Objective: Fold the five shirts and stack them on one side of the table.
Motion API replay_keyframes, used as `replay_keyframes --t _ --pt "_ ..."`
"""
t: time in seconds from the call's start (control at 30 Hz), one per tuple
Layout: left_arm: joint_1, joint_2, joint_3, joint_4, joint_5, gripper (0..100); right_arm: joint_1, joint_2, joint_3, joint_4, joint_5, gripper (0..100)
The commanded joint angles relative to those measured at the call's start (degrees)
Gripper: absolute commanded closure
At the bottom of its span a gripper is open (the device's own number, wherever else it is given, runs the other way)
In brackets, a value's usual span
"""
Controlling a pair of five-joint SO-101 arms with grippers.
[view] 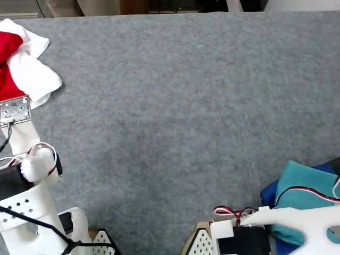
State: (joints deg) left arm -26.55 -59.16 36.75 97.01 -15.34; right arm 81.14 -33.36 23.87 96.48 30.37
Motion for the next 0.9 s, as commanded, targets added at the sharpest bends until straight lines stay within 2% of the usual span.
replay_keyframes --t 0.0,0.07,0.23,0.4,0.53,0.6,0.73,0.87 --pt "-0.2 -0.5 -0.7 0.1 -0.3 98 0.5 -4.2 -2.9 3.2 0.1 72.5" --pt "-0.2 -0.5 -0.7 0.1 -0.3 98 -0.7 -6.2 -4.5 4.7 0.0 72.6" --pt "-0.2 -0.5 -0.8 0.0 -0.2 98 -12.5 -12.4 -5.8 5.1 -1.1 72.7" --pt "-0.6 -0.5 -4.0 -0.1 0.4 98 -29.3 -18.0 -5.8 3.5 -16.8 74.1" --pt "-0.6 -0.5 -8.4 0.0 4.3 98 -43.8 -20.2 -5.8 -6.5 -29.0 87.1" --pt "-1.0 -0.5 -10.3 0.2 4.9 98 -50.9 -19.7 -5.5 -12.6 -31.3 93.9" --pt "-7.0 1.9 -13.6 0.0 4.9 96 -65.4 -16.2 -5.6 -20.1 -32.0 99.1" --pt "-15.4 11.9 -19.9 -0.1 4.9 88 -73.9 -8.4 -5.8 -20.0 -35.0 99.1"
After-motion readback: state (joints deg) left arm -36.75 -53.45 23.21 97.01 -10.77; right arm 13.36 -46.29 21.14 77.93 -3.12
